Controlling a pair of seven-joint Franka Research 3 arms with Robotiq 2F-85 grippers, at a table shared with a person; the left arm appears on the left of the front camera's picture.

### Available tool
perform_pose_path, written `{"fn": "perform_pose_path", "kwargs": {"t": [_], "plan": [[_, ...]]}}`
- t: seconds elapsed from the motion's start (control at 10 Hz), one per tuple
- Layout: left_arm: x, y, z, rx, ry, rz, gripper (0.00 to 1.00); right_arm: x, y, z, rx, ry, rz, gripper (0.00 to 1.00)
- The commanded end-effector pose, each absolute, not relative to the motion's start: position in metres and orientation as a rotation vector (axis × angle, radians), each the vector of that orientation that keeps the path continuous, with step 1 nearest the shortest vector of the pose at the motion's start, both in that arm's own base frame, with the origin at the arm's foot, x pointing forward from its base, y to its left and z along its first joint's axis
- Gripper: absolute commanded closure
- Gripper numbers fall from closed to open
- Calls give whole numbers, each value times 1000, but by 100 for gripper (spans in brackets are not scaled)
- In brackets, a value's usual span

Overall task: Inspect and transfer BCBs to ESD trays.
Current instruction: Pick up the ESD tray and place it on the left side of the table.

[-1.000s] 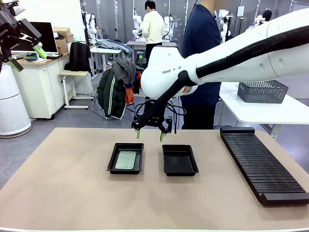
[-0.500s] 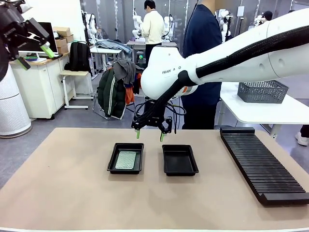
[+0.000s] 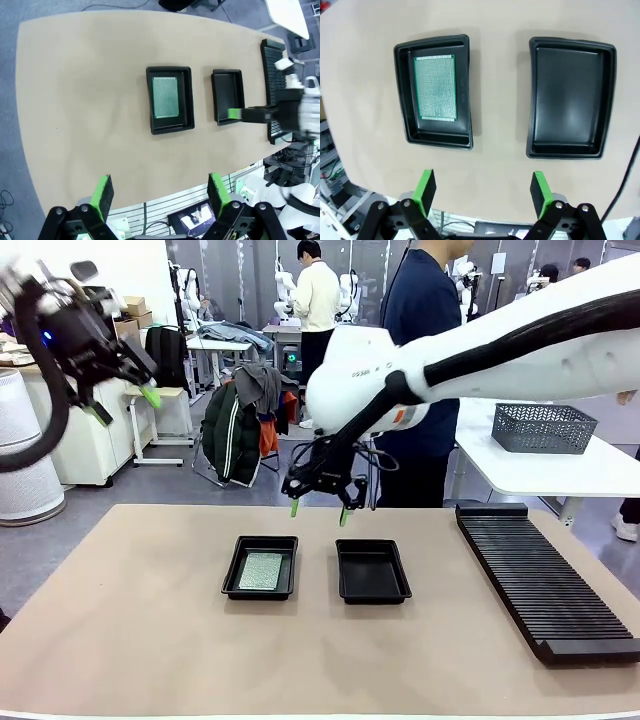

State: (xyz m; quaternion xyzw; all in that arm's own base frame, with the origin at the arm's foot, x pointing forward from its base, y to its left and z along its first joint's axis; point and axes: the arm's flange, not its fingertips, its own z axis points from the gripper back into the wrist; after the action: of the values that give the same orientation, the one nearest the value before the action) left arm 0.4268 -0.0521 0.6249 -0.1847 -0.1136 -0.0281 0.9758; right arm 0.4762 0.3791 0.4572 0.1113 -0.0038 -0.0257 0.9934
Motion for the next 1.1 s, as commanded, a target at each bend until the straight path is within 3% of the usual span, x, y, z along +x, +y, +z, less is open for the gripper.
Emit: {"fn": "perform_pose_path", "kwargs": {"t": [0.0,0.7,0.8,1.0], "plan": [[423,-75,597,-348,-221,-36,0,454,321,457,370,5,-34,0],[436,-176,480,-202,-203,-78,0,444,188,420,716,21,-46,0],[443,-186,467,-192,-200,-92,0,455,215,434,624,42,-75,0],[452,-206,435,-164,-161,-119,0,455,215,434,624,42,-75,0]]}}
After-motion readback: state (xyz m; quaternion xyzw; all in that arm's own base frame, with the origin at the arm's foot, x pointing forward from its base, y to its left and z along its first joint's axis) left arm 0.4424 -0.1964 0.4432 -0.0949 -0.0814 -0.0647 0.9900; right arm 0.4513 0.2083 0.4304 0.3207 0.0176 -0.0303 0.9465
